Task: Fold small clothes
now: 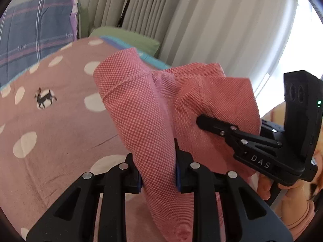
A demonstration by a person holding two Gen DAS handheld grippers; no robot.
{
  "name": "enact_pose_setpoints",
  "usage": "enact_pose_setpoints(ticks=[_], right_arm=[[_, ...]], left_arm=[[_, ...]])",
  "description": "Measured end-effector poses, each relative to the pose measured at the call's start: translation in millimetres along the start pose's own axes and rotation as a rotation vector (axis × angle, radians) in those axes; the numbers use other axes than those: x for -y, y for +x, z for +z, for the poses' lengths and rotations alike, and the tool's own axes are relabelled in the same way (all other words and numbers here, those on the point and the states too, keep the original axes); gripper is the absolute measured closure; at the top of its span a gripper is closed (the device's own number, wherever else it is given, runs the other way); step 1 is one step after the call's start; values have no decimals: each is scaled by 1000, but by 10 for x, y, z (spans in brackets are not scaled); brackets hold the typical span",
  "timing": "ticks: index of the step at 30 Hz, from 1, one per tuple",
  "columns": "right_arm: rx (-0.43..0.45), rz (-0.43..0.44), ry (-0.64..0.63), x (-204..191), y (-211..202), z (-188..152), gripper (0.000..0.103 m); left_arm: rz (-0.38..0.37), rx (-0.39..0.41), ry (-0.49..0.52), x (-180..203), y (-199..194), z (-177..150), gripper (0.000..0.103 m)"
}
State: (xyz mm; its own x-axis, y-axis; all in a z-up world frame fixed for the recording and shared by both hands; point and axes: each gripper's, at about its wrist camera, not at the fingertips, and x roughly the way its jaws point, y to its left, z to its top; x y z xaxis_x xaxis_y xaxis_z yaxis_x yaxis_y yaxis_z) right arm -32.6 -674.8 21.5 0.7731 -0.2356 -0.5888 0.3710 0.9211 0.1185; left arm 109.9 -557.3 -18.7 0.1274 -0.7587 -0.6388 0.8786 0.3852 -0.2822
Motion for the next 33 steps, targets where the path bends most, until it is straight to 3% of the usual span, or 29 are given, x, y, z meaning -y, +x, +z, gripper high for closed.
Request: enact_pose_setpoints(ticks=[3,4,7,12,14,16,18,20,21,24,25,28,33], right_arm=[[-27,-52,-8,-29,225,-16,76],[-32,-87,1,-9,275,-30,63],[-38,-207,49,105,380,-131,46],[-6,-216,207,335,220,-397,46],[50,-167,263,355,55,-502,46],[83,-82,282,302,-121,-586,56],[103,-16,280,201,-253,-638,67],[103,44,282,99,-329,-729,76],[84,50,294,53,-326,-802,78],[-15,-5,316,3,-188,-960,78],[-53,-56,330,20,-117,-1036,84],[-50,-126,344,-11,-80,-1157,84],[-58,-313,236,-385,-88,-1178,81]], left_arm=[[74,-43,7,-126,174,-69,61],[127,-58,18,-157,221,-119,51],[175,-18,25,-264,205,-236,35],[192,15,17,-272,77,-268,34],[224,42,58,-203,5,-280,34],[205,76,58,-137,-104,-293,34],[172,110,35,-98,-201,-311,42],[128,119,11,-51,-245,-346,93],[103,98,-1,-37,-207,-367,102],[130,44,42,30,-11,-445,103],[159,27,74,55,73,-492,103],[235,43,180,147,161,-568,101],[258,20,176,208,1,-550,99]])
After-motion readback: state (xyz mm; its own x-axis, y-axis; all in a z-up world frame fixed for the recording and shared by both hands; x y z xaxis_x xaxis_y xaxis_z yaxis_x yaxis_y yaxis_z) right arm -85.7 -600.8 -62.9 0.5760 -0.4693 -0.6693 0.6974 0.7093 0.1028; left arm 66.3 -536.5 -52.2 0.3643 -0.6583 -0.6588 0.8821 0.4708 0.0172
